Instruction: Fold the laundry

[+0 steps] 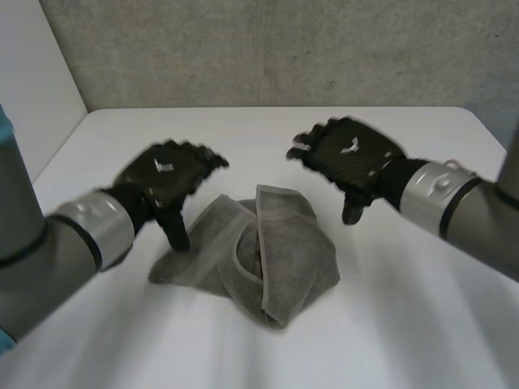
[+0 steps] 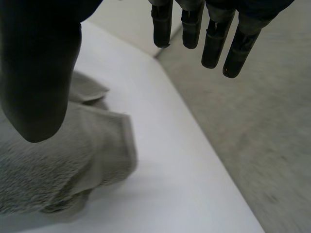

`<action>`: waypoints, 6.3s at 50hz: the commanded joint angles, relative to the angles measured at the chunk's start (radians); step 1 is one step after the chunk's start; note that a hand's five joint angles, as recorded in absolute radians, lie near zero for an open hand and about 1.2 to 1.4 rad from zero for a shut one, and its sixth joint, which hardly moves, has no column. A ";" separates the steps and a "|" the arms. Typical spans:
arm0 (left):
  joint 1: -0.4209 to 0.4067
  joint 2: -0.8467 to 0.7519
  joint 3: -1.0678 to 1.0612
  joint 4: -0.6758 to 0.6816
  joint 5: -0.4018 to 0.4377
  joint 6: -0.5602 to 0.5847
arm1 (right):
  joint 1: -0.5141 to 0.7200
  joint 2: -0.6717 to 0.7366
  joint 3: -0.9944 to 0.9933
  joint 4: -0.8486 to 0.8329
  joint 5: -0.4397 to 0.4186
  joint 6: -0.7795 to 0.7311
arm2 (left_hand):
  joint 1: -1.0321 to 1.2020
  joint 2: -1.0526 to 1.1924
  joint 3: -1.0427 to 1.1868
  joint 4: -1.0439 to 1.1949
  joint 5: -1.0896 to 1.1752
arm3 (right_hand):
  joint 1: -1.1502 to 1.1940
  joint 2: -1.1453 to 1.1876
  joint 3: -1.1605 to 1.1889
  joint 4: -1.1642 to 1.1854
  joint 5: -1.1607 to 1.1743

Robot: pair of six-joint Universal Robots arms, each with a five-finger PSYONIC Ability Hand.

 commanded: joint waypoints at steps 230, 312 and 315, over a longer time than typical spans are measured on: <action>0.135 -0.250 -0.240 0.276 0.080 0.226 | 0.050 0.047 0.457 -0.027 0.224 -0.167 | 0.774 0.776 0.777 0.777 0.746 | 1.139 1.110 1.119 1.097 1.121; 0.331 -0.072 -0.378 0.721 -0.075 -0.104 | -0.050 -0.141 0.277 -0.165 0.108 0.246 | 1.217 1.219 1.220 1.220 1.189 | 0.024 -0.006 0.003 -0.019 0.005; 0.345 -0.070 -0.388 0.723 -0.073 -0.104 | -0.053 -0.141 0.248 -0.155 0.098 0.264 | 1.217 1.219 1.220 1.220 1.189 | 0.033 0.003 0.012 -0.010 0.014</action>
